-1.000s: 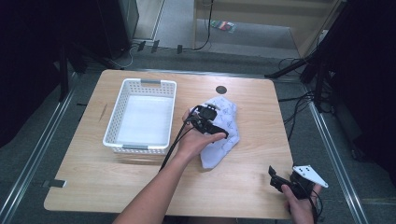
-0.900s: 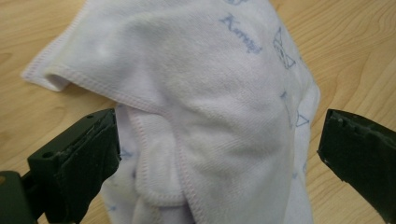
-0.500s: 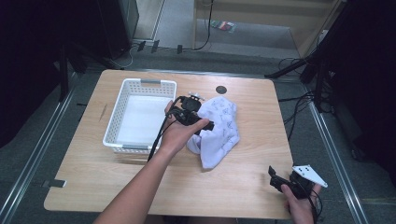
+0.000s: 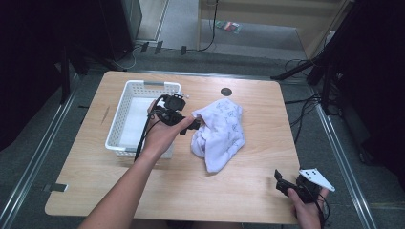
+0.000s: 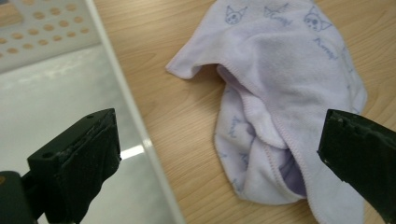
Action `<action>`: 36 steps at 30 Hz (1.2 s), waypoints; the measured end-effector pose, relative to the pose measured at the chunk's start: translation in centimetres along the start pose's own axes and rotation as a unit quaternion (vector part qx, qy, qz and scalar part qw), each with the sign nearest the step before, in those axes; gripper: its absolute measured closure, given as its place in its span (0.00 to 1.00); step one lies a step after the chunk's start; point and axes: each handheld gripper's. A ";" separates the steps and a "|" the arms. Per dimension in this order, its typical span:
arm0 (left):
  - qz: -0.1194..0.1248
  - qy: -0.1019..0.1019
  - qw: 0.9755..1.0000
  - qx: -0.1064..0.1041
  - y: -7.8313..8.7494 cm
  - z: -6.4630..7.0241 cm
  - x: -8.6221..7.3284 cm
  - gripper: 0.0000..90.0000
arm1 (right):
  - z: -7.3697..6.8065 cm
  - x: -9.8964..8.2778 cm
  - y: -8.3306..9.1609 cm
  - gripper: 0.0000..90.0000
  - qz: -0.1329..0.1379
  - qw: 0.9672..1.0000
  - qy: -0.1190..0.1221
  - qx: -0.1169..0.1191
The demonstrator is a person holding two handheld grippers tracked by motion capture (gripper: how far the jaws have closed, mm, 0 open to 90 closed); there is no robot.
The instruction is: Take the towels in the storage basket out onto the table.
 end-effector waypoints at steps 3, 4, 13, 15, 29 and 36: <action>0.002 0.004 1.000 0.005 0.6 -0.9 -0.5 0.00 | 0.0 0.0 0.0 0.09 0.000 1.000 0.000 -0.001; 0.003 0.006 1.000 0.010 1.0 -1.6 -0.9 0.00 | 0.0 0.0 0.0 0.09 0.000 1.000 -0.002 -0.001; 0.002 0.014 0.999 0.031 3.3 -4.7 -2.6 0.00 | 0.0 0.0 0.0 0.09 -0.002 1.000 -0.001 -0.003; 0.005 0.014 0.999 0.035 3.7 -5.2 -2.9 0.00 | 0.0 0.0 0.0 0.09 -0.002 1.000 -0.001 -0.003; 0.017 0.035 0.997 0.071 7.2 -9.7 -6.9 0.00 | 0.0 0.0 -0.1 0.09 -0.004 1.000 -0.003 -0.007; 0.017 0.048 0.995 0.089 8.6 -11.9 -9.5 0.00 | 0.0 0.0 -0.1 0.09 -0.004 1.000 -0.004 -0.009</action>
Point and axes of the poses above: each handheld gripper's, and its own axes: y roughly backward along the jaws, x roughly out of its top, z roughly to its right, and after that the axes turned 6 degrees about -y, right-handed
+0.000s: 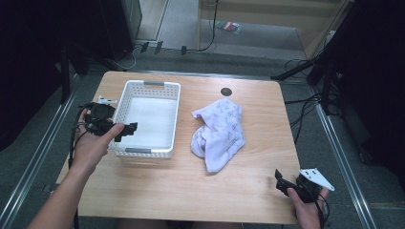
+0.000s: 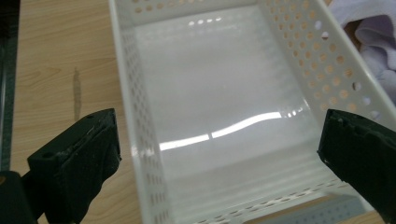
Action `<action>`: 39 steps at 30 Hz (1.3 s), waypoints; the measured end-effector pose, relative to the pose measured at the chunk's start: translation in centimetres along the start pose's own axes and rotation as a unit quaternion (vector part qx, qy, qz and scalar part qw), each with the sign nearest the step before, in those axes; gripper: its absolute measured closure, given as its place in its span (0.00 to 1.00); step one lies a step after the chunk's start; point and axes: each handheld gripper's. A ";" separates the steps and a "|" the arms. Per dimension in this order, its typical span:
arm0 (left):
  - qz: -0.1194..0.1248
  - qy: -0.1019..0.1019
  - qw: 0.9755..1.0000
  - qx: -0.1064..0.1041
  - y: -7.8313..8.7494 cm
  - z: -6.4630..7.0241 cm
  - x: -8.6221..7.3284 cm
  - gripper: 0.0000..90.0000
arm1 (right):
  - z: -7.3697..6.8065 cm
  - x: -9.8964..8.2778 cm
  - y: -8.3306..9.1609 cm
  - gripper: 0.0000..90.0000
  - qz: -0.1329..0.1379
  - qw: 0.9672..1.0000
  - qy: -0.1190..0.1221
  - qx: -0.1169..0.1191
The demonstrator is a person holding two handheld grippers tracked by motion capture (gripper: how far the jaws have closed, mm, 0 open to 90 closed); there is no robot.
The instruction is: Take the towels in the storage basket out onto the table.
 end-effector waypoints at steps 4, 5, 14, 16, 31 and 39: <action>0.004 -0.003 1.000 0.012 0.6 -0.9 -1.5 0.00 | 0.0 0.0 0.0 0.09 -0.001 1.000 -0.001 -0.001; 0.003 -0.003 1.000 0.013 0.7 -1.1 -1.8 0.00 | 0.0 0.0 0.0 0.09 0.000 1.000 -0.001 -0.001; 0.028 0.022 0.999 0.012 1.7 -2.3 -6.0 0.00 | 0.0 0.0 0.0 0.09 0.000 1.000 -0.002 -0.002; 0.032 0.027 0.999 0.012 1.8 -2.4 -6.6 0.00 | 0.0 0.0 0.0 0.09 0.000 1.000 -0.002 -0.002; 0.059 0.071 0.995 0.035 1.8 -4.6 -14.5 0.00 | 0.0 0.0 0.0 0.09 0.001 1.000 -0.004 -0.006; 0.079 0.095 0.991 0.048 0.9 -5.7 -18.1 0.00 | 0.0 0.0 0.0 0.10 0.002 1.000 -0.006 -0.009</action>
Point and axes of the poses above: each handheld gripper's, and its own axes: y roughly backward along the jaws, x roughly out of its top, z roughly to its right, and after that the axes turned 6 degrees about -y, right-handed
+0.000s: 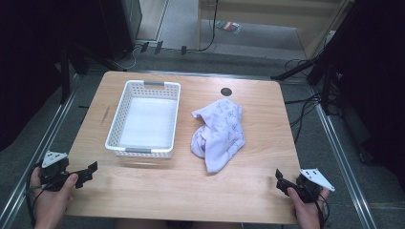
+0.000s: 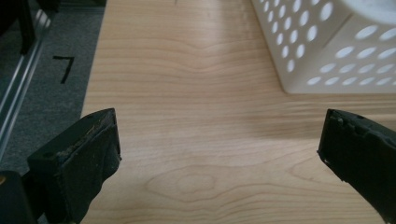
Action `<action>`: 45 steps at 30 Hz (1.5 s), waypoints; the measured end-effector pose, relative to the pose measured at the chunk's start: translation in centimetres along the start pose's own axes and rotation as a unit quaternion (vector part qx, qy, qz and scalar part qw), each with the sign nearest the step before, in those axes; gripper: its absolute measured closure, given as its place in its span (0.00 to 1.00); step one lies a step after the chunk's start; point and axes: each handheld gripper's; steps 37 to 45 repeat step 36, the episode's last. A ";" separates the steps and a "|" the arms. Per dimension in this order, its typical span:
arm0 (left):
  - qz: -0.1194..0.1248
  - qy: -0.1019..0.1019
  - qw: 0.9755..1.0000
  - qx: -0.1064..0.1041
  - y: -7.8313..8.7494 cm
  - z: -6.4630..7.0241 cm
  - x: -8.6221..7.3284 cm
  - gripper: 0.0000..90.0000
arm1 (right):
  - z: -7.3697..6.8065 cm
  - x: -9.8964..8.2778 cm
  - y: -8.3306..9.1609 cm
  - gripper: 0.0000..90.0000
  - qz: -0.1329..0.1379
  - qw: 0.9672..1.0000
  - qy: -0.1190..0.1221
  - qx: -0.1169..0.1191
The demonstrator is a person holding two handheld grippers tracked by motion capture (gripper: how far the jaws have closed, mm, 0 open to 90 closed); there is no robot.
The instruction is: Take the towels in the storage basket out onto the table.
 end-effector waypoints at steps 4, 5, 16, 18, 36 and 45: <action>0.015 -0.009 1.000 0.004 -0.4 -0.5 -1.5 0.00 | 0.0 0.0 0.0 0.10 0.001 1.000 0.001 0.001; 0.015 -0.009 1.000 0.004 -0.4 -0.5 -1.5 0.00 | 0.0 0.0 0.0 0.10 0.000 1.000 0.000 0.002; 0.032 0.010 0.999 0.019 -1.0 -1.2 -2.6 0.00 | -0.1 -0.1 0.1 0.10 0.004 1.000 0.005 0.001; 0.031 0.002 0.999 0.023 -1.0 -1.0 -2.6 0.00 | -0.1 -0.1 0.1 0.10 0.005 1.000 0.007 -0.001; 0.027 0.006 0.999 0.020 -1.1 -1.1 -2.6 0.00 | -0.2 -0.1 0.1 0.10 0.005 1.000 0.010 -0.003; 0.027 0.006 0.999 0.020 -1.1 -1.1 -2.6 0.00 | -0.2 -0.1 0.1 0.10 0.005 1.000 0.010 -0.003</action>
Point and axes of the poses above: each handheld gripper's, and its own axes: y roughly backward along the jaws, x roughly out of its top, z roughly to its right, and after that the axes turned 6 degrees about -y, right-handed
